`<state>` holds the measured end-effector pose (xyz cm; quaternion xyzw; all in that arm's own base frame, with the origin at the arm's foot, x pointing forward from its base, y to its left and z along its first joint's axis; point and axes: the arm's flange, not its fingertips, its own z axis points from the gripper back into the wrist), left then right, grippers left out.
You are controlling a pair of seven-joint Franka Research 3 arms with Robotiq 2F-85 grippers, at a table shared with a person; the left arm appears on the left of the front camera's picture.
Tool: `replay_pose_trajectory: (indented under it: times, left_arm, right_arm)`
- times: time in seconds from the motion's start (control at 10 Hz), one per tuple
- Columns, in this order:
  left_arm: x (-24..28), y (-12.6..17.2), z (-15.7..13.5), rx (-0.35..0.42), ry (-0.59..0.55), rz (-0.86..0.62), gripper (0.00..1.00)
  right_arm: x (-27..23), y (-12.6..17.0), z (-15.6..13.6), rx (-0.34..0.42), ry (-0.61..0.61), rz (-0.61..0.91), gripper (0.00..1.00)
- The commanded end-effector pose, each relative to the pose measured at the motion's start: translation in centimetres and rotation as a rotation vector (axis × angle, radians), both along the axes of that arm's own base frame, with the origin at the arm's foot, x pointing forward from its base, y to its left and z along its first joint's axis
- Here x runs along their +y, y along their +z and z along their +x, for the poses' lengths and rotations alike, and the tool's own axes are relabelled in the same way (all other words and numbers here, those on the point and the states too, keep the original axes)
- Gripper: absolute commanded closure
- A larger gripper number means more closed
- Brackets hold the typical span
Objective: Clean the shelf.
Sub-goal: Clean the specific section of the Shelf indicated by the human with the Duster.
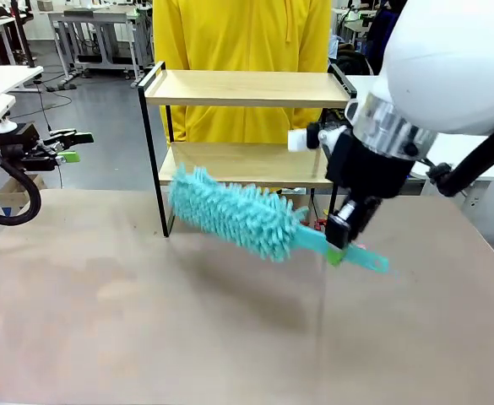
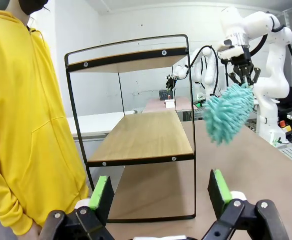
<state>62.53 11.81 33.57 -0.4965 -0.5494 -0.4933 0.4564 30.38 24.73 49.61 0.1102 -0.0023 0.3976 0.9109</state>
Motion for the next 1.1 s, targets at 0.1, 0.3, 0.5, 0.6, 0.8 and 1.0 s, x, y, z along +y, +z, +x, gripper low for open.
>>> replay_pose_trajectory:
  times: [0.1, 0.3, 0.5, 0.6, 0.8, 1.0]
  left_arm:
    - [0.1, 0.3, -0.1, -0.018, 0.002, -0.001, 0.0]
    - [0.1, 0.3, -0.1, -0.018, 0.002, -0.001, 0.0]
    - [0.1, 0.3, -0.1, -0.018, 0.002, -0.001, 0.0]
    - [0.1, 0.3, -0.1, -0.018, 0.002, -0.001, 0.0]
    - [0.1, 0.3, -0.1, -0.018, 0.002, -0.001, 0.0]
    - [0.1, 0.3, -0.1, -0.018, 0.002, -0.001, 0.0]
  right_arm:
    - [-5.6, -0.9, -1.5, 0.115, 0.229, -0.127, 0.87]
    - [-9.4, -0.6, -0.8, 0.194, 0.306, -0.218, 0.87]
    - [-10.5, -1.2, 1.8, 0.25, 0.35, -0.279, 0.87]
    - [-10.4, -1.5, 4.0, 0.258, 0.38, -0.268, 0.87]
    - [-10.8, -1.7, -0.5, 0.246, 0.302, -0.255, 0.87]
    - [-10.8, -1.7, -0.5, 0.246, 0.302, -0.255, 0.87]
